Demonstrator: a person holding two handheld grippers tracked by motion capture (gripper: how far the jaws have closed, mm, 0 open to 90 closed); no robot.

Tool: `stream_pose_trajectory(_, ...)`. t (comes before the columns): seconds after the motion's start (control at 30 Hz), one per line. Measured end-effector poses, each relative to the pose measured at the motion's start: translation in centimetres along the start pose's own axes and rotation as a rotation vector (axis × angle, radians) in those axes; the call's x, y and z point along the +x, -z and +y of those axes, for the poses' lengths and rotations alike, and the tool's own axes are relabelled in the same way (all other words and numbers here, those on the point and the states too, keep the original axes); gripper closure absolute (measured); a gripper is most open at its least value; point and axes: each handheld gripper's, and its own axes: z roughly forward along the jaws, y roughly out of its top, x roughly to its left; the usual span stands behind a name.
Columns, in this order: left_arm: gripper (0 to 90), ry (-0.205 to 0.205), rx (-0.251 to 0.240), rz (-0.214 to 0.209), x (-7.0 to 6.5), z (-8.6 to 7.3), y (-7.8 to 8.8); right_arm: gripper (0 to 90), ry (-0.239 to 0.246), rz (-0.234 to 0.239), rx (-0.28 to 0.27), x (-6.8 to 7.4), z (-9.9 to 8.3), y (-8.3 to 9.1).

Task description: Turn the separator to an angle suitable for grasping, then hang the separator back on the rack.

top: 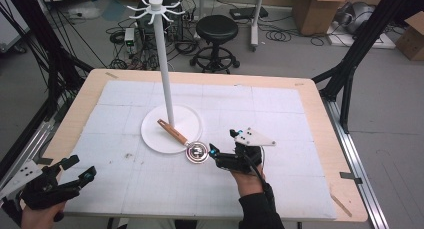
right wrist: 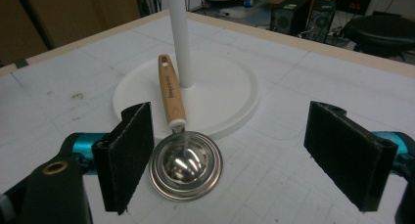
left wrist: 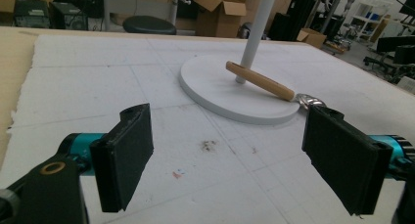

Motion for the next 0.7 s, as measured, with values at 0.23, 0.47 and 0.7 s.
stream_pose_trajectory(0.23, 20.6, -0.001, -0.01, 0.005, -0.1, 0.1, 0.2, 18.4, -0.033, 0.044, 0.004, 0.1, 0.8, -0.7)
stream_pose_trajectory(0.47, 20.6, 0.0, -0.006, -0.001, 0.1, 0.0, -0.2, 15.3, -0.006, 0.084, 0.046, 1.0, 2.2, -2.4)
stream_pose_trajectory(0.7, 21.2, 0.004, -0.006, 0.002, 0.3, 0.0, -0.1, 17.1, 0.004, 0.115, 0.094, 2.0, 3.0, -5.2)
